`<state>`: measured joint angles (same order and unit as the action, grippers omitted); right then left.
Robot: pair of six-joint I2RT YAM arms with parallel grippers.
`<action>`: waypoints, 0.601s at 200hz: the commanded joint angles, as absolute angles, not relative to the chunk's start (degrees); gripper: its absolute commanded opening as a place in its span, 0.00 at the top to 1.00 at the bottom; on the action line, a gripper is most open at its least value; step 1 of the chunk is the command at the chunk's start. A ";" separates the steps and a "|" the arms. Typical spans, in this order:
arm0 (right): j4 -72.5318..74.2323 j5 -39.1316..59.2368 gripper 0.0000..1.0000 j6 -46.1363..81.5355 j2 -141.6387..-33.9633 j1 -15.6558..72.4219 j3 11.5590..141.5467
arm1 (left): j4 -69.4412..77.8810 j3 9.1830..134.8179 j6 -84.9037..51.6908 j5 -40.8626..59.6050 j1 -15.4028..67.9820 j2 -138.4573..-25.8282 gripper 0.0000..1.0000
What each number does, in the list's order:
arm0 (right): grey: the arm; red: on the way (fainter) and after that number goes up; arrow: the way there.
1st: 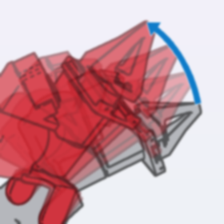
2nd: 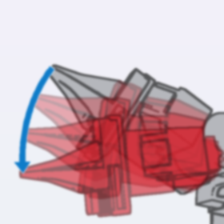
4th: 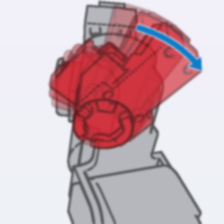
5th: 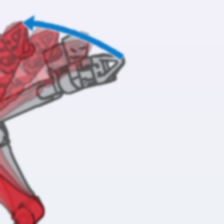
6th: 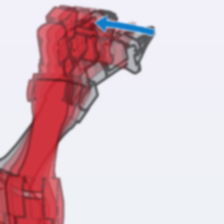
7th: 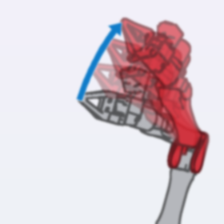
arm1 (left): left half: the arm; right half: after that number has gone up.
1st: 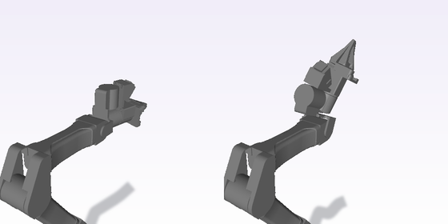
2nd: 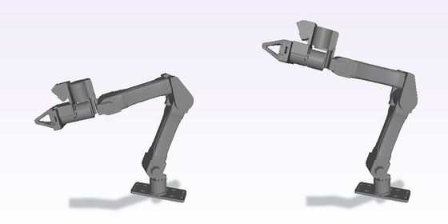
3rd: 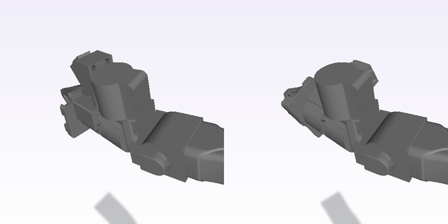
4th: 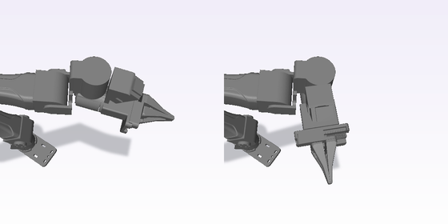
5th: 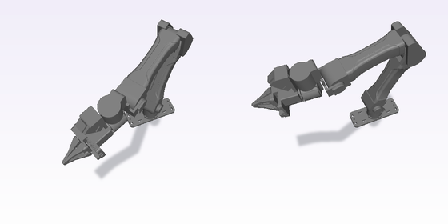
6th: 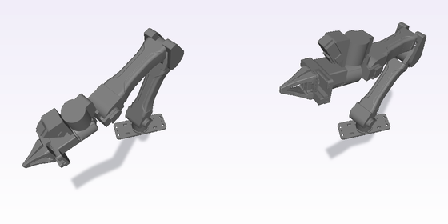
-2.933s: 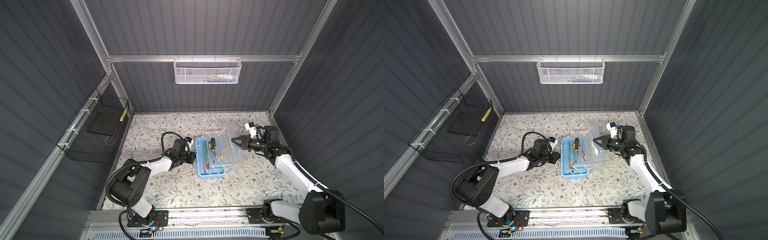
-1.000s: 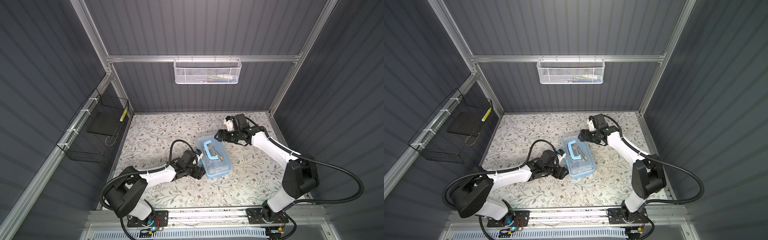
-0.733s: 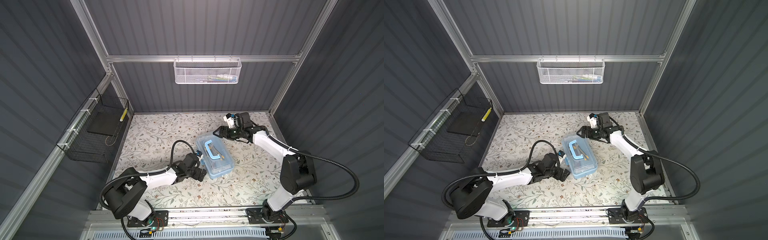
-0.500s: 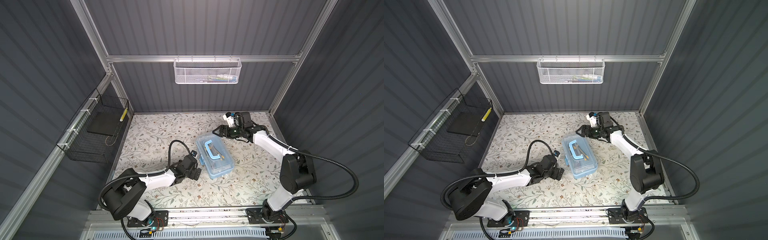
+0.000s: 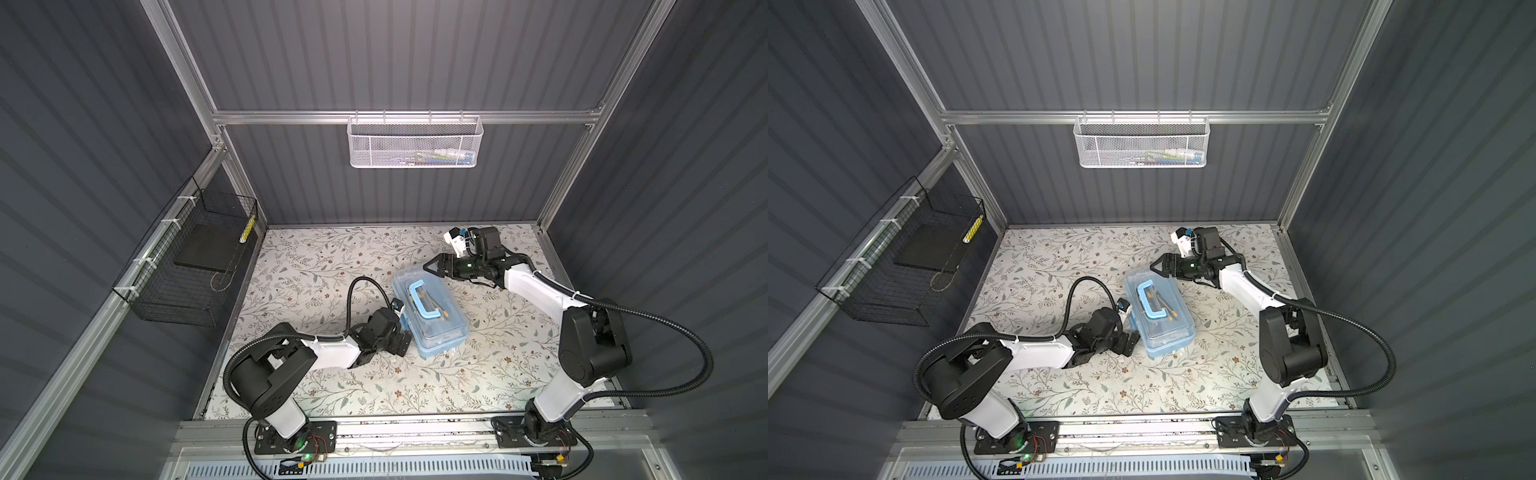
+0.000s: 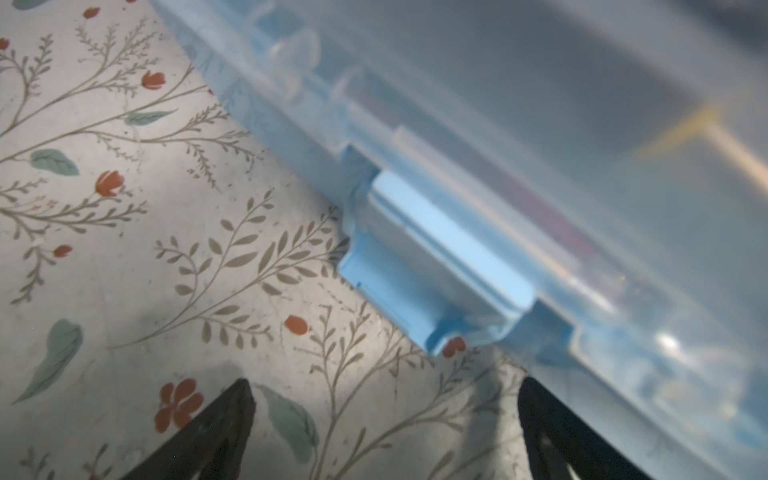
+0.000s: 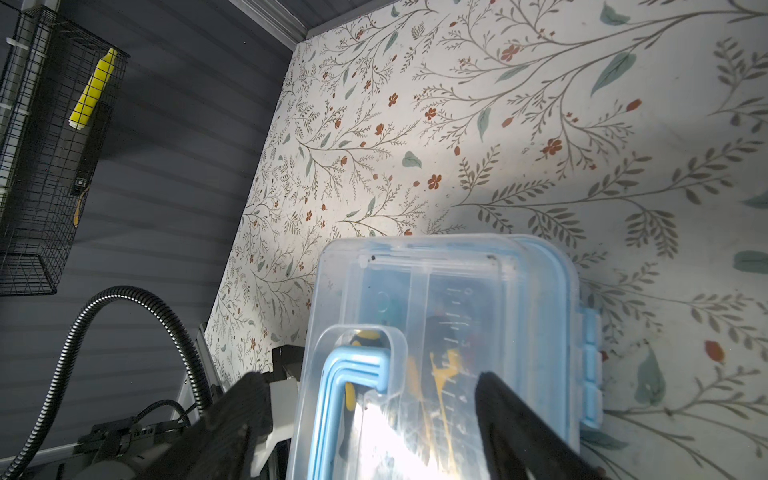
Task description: Pack the tool kit
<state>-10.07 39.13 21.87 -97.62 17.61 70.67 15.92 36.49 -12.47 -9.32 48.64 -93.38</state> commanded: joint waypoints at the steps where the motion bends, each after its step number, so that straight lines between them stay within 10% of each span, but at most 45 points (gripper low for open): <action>1: -8.68 39.92 0.19 22.05 -97.77 17.75 69.83 | 18.74 38.53 -12.21 -10.11 47.95 -95.45 0.01; 120: -9.44 38.17 0.20 20.63 -97.28 17.84 67.41 | 17.34 36.08 -14.83 -6.42 38.94 -90.67 0.01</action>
<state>-8.25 39.20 21.56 -97.62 17.63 68.82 19.31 37.01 -14.41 -6.11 38.92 -93.91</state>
